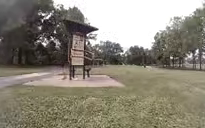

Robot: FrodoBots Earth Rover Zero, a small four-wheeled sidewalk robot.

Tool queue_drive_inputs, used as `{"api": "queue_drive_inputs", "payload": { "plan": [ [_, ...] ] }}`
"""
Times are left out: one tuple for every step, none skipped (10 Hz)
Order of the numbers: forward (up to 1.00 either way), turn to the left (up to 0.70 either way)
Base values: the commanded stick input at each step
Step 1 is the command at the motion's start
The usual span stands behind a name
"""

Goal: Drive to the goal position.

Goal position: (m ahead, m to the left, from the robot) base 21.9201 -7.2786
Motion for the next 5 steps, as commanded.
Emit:
{"api": "queue_drive_inputs", "payload": {
  "plan": [
    [0.70, -0.14],
    [0.70, -0.14],
    [0.70, -0.14],
    [0.70, -0.14],
    [0.70, -0.14]
  ]
}}
